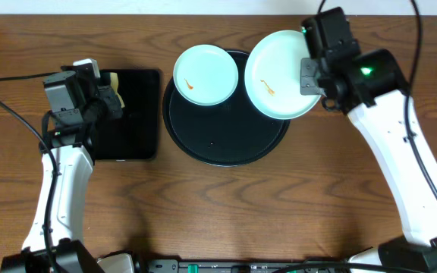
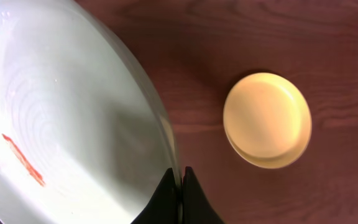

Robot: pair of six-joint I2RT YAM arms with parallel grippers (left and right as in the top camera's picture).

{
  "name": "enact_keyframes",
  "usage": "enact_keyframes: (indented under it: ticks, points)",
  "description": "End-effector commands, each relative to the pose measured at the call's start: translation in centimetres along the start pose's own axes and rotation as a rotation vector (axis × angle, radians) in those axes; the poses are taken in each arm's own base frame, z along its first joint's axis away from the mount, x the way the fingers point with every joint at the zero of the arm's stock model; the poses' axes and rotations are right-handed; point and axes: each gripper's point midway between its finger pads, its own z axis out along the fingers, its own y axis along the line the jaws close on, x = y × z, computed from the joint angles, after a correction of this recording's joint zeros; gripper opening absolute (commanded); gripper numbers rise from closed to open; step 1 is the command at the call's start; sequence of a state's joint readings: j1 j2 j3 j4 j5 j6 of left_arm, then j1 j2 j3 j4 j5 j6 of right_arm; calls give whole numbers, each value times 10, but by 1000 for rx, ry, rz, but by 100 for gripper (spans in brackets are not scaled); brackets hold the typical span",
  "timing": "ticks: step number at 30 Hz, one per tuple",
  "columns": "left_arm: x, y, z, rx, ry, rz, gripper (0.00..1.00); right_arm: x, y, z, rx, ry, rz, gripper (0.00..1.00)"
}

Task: Clean dirty plates on tray and stack at the side

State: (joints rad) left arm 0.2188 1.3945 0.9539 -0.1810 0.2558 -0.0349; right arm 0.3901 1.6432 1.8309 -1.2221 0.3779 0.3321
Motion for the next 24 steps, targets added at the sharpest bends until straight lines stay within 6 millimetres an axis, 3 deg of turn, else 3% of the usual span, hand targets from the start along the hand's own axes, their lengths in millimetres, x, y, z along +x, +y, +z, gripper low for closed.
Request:
enact_keyframes:
  ticks: [1, 3, 5, 10, 13, 16, 21, 24]
  points:
    - [10, 3, 6, -9, 40, -17, 8, 0, -3, -2, 7, -2, 14, 1]
    - [20, 3, 14, 4, 75, -23, 7, 1, -3, 0, 8, -1, 13, 1]
    - [26, -11, 16, 85, 99, -29, 7, 2, -2, -1, 8, 5, 7, 1]
    - [23, -11, 25, 99, 83, -45, 7, 6, 4, 6, 8, 4, 34, 1]
    - [26, -23, 23, 168, 102, -54, 8, 15, 6, 25, 36, 10, 87, 1]
    - [32, -2, 27, 42, 119, -135, 8, 30, -4, 49, 130, 5, 211, 1]
    - [37, 2, 27, 20, 137, -125, 8, 57, 4, 87, 138, 7, 300, 1]
    - [34, -15, 23, 114, 138, -173, 7, 70, 17, 101, 104, 11, 290, 1]
